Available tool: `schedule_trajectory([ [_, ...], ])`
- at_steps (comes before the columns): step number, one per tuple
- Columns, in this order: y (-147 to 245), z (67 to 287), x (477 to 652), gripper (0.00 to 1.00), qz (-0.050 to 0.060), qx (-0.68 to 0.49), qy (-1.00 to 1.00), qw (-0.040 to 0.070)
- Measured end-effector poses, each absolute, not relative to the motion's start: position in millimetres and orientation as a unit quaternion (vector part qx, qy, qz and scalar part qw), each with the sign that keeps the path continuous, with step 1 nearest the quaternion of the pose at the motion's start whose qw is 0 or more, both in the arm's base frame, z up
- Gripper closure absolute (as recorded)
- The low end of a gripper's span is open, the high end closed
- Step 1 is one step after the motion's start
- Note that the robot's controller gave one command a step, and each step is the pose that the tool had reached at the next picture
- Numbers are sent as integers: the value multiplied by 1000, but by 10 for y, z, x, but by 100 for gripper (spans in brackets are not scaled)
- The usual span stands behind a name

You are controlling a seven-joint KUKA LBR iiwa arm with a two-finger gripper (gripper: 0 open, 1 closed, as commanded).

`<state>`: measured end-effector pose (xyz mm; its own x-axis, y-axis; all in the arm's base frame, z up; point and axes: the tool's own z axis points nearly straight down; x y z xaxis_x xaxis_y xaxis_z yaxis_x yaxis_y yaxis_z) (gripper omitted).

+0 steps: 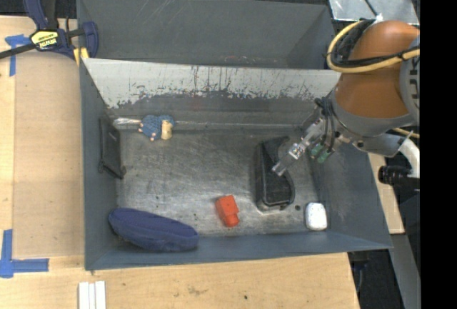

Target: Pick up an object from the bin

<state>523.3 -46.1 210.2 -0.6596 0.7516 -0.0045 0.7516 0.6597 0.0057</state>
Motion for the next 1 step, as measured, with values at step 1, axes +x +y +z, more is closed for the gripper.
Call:
schedule_trajectory([
  [1, -102, 1445, 5103, 0, -1, 513, 859, -2],
])
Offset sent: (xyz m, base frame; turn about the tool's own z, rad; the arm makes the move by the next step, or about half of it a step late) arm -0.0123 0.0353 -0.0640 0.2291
